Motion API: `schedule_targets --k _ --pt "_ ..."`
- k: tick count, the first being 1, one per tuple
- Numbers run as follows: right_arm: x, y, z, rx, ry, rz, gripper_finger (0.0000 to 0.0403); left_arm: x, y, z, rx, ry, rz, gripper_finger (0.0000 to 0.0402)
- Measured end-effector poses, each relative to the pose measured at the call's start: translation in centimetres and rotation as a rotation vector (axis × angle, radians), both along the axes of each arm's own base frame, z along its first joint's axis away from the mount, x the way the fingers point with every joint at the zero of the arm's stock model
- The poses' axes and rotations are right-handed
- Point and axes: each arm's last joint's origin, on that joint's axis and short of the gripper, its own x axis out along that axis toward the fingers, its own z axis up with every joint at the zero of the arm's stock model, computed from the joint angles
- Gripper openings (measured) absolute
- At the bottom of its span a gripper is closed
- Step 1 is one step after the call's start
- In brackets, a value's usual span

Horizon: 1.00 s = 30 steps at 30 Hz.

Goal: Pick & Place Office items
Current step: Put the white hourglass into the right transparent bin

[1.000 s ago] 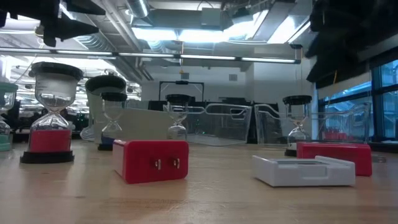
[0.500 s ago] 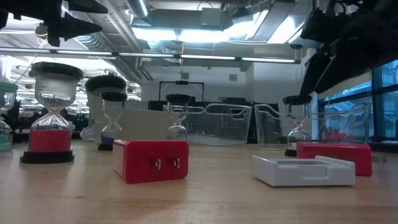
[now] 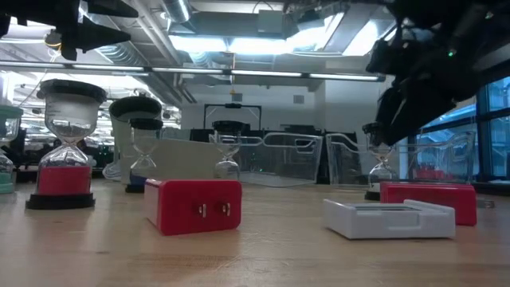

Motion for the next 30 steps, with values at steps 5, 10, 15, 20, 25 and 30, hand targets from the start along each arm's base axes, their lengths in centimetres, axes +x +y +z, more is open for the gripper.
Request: schedule_targets --k 5,10,15,20,25,30 --pt "0.20 -0.66 -0.19 0.020 0.012 -0.021 0.0358 0.00 0.00 -0.01 0.000 0.001 0.000 0.0264" --pt "0.25 -0.99 -0.19 0.020 0.012 -0.036 0.0331 0.00 0.00 -0.01 0.002 0.002 0.000 0.0264" --pt "0.27 -0.96 -0.19 0.036 0.011 -0.026 0.0283 0.00 0.00 -0.01 0.002 0.002 0.001 0.0264" --pt "0.48 -0.75 -0.07 0.088 -0.007 0.009 0.0231 0.01 -0.01 -0.07 0.007 0.009 0.001 0.0264" --pt "0.57 -0.65 -0.02 0.110 -0.014 0.028 0.0204 0.04 -0.02 -0.17 0.014 0.021 0.003 0.0264" --pt "0.60 -0.65 0.00 0.110 -0.018 0.029 0.0219 0.04 -0.03 -0.18 0.014 0.021 0.003 0.0264"
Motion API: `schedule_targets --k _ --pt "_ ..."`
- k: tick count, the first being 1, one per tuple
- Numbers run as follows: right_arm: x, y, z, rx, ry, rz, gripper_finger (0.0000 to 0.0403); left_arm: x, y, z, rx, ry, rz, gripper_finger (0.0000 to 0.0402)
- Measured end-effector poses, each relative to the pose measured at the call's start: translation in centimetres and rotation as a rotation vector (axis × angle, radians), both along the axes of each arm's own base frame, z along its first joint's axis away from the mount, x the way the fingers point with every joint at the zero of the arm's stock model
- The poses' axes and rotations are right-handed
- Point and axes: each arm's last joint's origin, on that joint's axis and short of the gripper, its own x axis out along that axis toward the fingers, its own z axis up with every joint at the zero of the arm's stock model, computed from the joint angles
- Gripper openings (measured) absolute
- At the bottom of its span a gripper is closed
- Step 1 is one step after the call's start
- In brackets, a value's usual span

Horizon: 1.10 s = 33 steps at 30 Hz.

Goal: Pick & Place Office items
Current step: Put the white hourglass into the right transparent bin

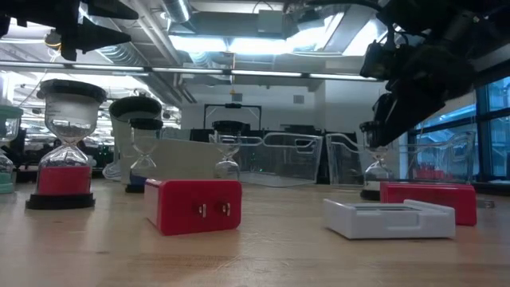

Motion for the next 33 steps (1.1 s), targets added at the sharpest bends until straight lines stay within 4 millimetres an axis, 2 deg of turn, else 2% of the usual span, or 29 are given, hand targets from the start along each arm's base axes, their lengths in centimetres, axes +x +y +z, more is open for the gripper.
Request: schedule_targets --k 4,11,16,20,23,29,33 --pt "0.1 0.0 0.1 0.002 -0.014 0.000 0.0222 0.0 0.0 0.0 0.000 0.000 0.000 0.0264" --pt "0.2 0.0 0.7 0.009 -0.034 -0.004 0.0185 0.0 0.0 0.0 -0.001 0.000 0.001 0.0264" --pt "0.9 0.1 3.7 0.009 -0.078 0.000 0.0168 0.0 0.0 0.0 -0.001 0.000 0.001 0.0264" --pt "1.3 0.1 6.5 -0.015 -0.087 0.025 0.0136 0.0 0.0 0.0 -0.001 0.000 0.001 0.0264" --pt "1.4 0.1 7.6 -0.023 -0.088 0.036 0.0109 0.0 0.0 0.0 0.000 0.001 0.001 0.0264" --pt "1.5 0.1 7.4 -0.030 -0.084 0.031 0.0065 0.0 0.0 -0.2 0.015 0.022 0.001 0.0264" --pt "1.4 0.0 6.9 -0.029 -0.082 -0.007 0.0055 0.1 0.0 -0.2 0.016 0.024 0.000 0.0264"
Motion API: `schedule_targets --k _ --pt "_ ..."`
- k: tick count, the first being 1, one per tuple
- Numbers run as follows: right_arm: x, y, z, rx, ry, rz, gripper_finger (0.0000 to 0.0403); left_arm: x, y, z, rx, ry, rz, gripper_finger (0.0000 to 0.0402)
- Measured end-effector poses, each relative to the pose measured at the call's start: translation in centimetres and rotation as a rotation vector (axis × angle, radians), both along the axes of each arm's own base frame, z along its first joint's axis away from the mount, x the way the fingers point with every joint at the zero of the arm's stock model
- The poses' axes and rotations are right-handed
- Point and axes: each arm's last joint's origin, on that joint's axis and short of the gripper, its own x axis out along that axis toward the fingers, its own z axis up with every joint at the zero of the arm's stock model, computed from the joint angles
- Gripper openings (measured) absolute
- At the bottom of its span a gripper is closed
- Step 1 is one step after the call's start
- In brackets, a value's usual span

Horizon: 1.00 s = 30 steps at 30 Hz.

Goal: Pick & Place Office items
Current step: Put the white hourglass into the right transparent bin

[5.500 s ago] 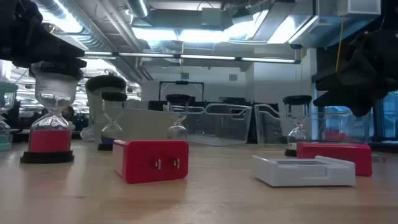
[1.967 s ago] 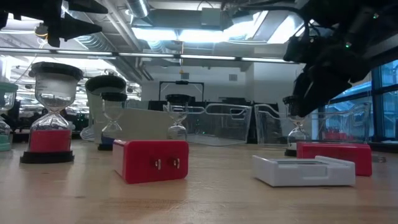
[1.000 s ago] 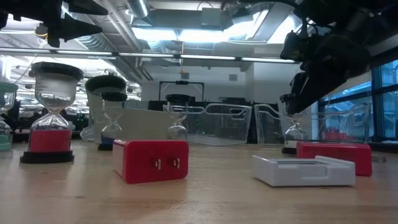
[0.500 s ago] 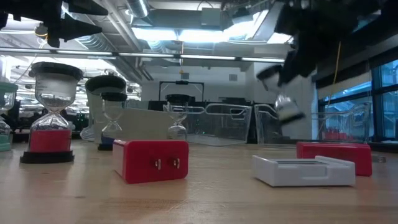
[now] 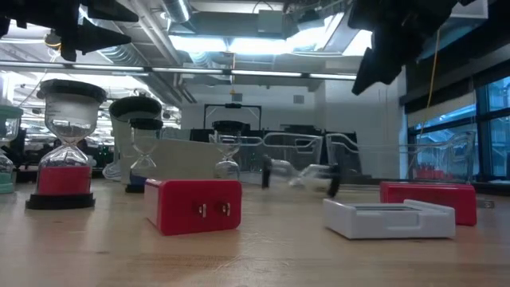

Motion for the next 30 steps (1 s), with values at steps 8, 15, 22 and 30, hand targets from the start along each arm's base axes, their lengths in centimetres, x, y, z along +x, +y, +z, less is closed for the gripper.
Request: schedule_targets --k 8,15,22,30 --pt "0.3 0.1 0.1 -0.032 -0.036 0.051 0.0120 0.0 0.0 0.0 0.000 0.000 0.000 0.0264" --pt "2.1 0.3 -1.2 -0.084 -0.040 0.106 0.0257 0.0 0.0 0.0 0.001 0.000 -0.002 0.0264" --pt "4.7 -0.3 -5.5 -0.097 0.079 0.127 0.0343 0.1 0.0 -0.2 -0.006 0.005 -0.007 0.0264" --pt "6.9 -1.4 -8.2 -0.080 0.072 0.206 0.0322 0.2 -0.1 -0.8 -0.030 0.010 -0.012 0.0264"
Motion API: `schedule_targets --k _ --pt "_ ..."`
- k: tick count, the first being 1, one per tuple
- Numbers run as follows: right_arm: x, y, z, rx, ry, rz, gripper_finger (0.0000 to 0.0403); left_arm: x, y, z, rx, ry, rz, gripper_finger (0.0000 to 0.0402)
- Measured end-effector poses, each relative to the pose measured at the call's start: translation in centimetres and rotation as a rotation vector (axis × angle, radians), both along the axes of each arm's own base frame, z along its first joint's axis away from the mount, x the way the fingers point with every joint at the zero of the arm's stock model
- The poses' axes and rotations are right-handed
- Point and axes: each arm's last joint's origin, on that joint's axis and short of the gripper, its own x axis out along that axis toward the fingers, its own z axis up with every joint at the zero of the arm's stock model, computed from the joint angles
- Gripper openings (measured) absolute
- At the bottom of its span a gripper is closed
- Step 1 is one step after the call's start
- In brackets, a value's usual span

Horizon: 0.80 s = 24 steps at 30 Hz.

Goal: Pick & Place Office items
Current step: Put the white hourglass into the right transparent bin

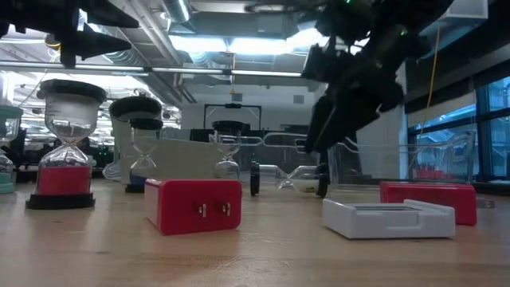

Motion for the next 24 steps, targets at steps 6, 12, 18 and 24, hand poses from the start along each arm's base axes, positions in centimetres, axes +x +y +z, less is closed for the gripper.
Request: schedule_targets --k 6,12,18,24 --pt "0.6 -1.2 -2.0 0.054 0.060 0.004 0.0304 0.0 0.0 0.0 -0.004 -0.003 0.000 0.0264" --pt "1.4 -1.8 -3.7 0.061 0.054 0.012 0.0294 0.0 0.0 0.0 -0.003 -0.002 0.000 0.0264" --pt "1.7 -1.9 -4.8 0.080 0.070 0.021 0.0288 0.0 0.0 0.0 -0.003 -0.001 0.000 0.0264" --pt "1.7 -1.9 -4.9 0.079 0.070 0.020 0.0279 0.0 0.0 0.0 -0.003 -0.001 0.000 0.0264"
